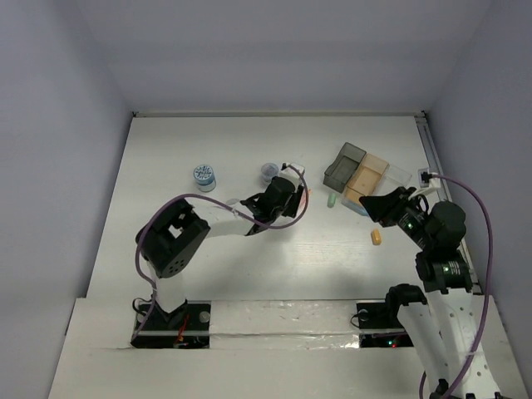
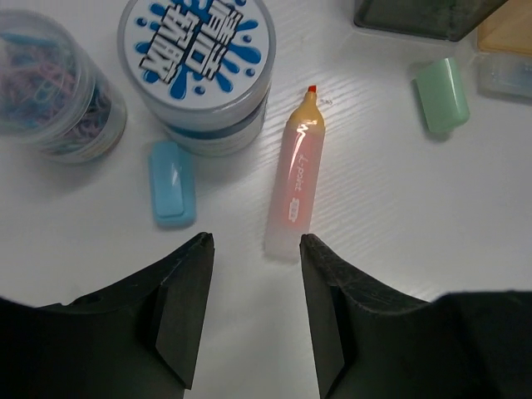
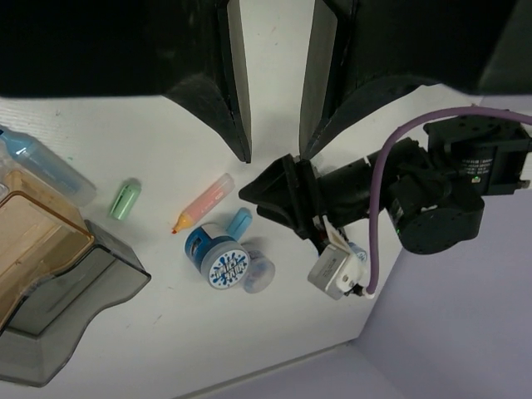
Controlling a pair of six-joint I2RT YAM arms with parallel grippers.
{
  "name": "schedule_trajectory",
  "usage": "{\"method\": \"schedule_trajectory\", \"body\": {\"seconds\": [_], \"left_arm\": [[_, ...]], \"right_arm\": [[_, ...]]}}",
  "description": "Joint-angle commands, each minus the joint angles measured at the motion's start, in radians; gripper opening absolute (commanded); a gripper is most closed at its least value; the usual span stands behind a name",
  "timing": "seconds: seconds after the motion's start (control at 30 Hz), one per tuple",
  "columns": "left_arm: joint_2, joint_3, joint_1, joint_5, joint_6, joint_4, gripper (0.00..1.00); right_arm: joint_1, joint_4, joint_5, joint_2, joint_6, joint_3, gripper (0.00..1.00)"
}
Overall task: Sort the stationery into containers
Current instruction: Move the pen cap to the center of the board.
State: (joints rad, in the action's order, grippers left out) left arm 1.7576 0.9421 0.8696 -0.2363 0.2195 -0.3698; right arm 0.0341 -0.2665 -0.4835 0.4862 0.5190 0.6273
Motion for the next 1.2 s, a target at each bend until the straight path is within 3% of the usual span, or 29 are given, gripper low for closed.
{"method": "schedule_trajectory", "body": {"seconds": [0.0, 0.3, 0.63, 0.8, 0.87, 1.07, 1.17], "left_arm": [[0.048, 0.098, 0.006, 0.0, -0.075, -0.029, 0.43], [0.135, 0.159, 0.006, 0.054, -0.1, -0.004, 0.44], [0.207, 0.205, 0.006, 0.055, -0.114, 0.006, 0.44], [0.217, 0.219, 0.006, 0.037, -0.12, 0.015, 0.45], [0.207, 0.218, 0.006, 0.009, -0.115, 0.037, 0.5], [0.102, 0.153, 0.015, 0.0, -0.088, 0.014, 0.75], [0.056, 0.136, 0.026, 0.026, -0.082, 0.011, 0.76]], "right_arm": [[0.001, 0.065, -0.021, 0.005, -0.02, -0.012, 0.36], [0.001, 0.072, 0.008, 0.02, -0.008, -0.046, 0.38], [0.001, 0.027, 0.112, 0.052, 0.033, -0.13, 0.5], [0.001, -0.01, 0.255, 0.071, 0.038, -0.17, 0.6], [0.001, -0.014, 0.322, 0.103, 0.065, -0.211, 0.7], [0.001, 0.045, 0.471, 0.259, 0.119, -0.267, 0.77], [0.001, 0.05, 0.557, 0.317, 0.142, -0.255, 0.78]]}}
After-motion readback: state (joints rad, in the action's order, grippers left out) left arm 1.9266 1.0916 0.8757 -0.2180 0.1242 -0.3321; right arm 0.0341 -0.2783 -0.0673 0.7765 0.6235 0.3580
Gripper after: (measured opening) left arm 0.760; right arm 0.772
